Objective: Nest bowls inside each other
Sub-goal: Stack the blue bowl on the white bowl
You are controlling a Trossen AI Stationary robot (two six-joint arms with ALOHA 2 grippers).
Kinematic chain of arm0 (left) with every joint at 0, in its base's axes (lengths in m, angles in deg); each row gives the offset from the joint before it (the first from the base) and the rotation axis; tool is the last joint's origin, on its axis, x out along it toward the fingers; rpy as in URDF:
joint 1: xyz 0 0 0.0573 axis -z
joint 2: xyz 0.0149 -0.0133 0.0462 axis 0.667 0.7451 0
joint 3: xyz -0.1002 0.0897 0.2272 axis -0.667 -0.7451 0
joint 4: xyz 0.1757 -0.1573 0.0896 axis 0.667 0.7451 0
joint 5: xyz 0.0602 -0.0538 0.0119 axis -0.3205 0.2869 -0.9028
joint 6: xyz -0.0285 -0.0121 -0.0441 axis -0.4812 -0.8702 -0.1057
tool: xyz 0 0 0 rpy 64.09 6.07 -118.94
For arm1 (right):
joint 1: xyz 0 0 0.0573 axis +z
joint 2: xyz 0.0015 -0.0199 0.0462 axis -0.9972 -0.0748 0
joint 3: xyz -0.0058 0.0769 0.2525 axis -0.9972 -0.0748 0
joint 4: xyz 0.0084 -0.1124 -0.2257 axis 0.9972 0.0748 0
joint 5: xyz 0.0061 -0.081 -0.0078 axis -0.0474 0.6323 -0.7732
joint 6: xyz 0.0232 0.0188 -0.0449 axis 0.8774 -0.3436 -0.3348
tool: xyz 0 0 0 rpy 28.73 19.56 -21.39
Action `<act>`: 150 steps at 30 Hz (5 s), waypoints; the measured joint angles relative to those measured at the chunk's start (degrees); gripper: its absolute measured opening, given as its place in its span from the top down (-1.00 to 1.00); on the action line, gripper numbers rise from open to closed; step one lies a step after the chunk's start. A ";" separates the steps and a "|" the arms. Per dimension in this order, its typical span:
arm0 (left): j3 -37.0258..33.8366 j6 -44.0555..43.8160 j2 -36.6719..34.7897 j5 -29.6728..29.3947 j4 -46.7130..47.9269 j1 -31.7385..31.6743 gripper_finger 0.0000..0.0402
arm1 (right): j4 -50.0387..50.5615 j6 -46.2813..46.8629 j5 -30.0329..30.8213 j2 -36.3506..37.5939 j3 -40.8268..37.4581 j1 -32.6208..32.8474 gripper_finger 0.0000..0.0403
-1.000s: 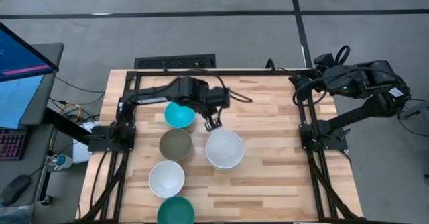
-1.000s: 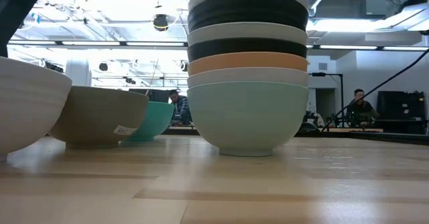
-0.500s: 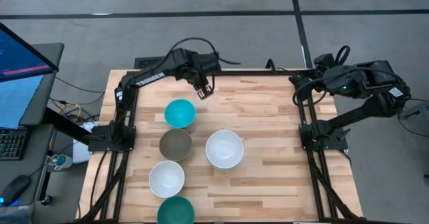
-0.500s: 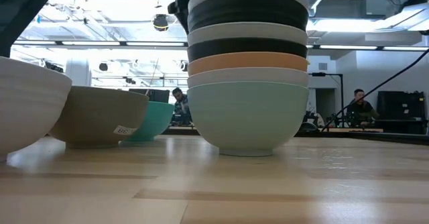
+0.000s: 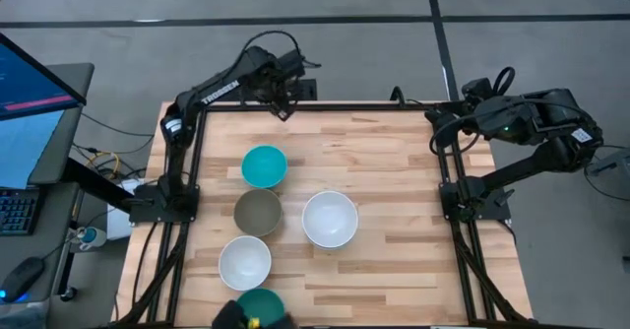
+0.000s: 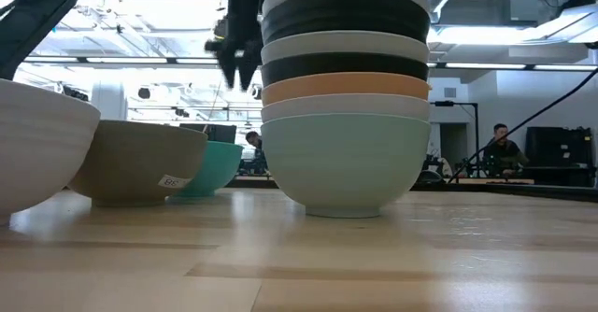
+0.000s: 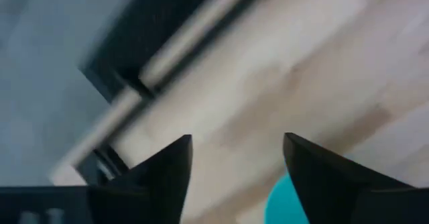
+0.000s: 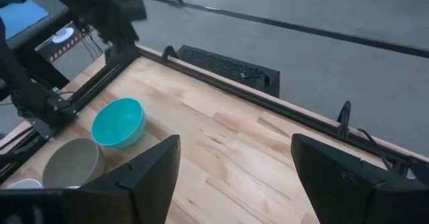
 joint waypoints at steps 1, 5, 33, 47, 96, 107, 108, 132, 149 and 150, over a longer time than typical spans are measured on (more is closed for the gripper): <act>-2.74 -0.04 0.00 2.58 -0.01 -1.20 -0.18 | 0.03 0.24 -0.11 0.00 0.00 0.00 -0.52; -15.88 0.80 0.15 9.64 0.11 -4.25 -0.28 | 2.87 2.76 -0.50 0.00 0.00 0.00 -0.52; -43.48 12.08 -12.11 15.86 -21.78 1.43 -0.30 | 3.38 7.00 0.02 0.75 -4.92 -2.97 -0.52; -52.86 13.16 -12.07 18.90 -26.50 -1.35 -0.25 | 0.66 7.42 0.18 0.75 -4.92 -1.97 -0.52; 8.70 -8.52 -11.85 21.49 -2.41 24.28 1.00 | -0.22 6.89 1.47 0.80 -10.19 -1.99 -0.52; 8.77 -12.10 0.26 18.18 -4.88 32.42 1.00 | -2.80 6.93 -1.53 1.81 -11.74 -1.48 -0.52; 8.73 -12.17 1.57 18.20 -4.06 32.28 1.00 | -3.11 6.93 -1.51 2.19 -11.69 -1.19 -0.52; 8.77 -18.28 5.79 28.65 -2.47 35.00 1.00 | -3.51 9.95 -1.33 5.13 -11.69 3.80 -0.52; 8.77 -18.14 5.79 19.40 -4.40 36.22 0.31 | -3.51 9.95 -3.23 3.32 -11.67 3.80 -0.52; 8.77 -18.11 5.79 19.40 -4.39 36.22 0.25 | -3.51 9.93 -3.23 3.32 -11.67 3.80 -0.52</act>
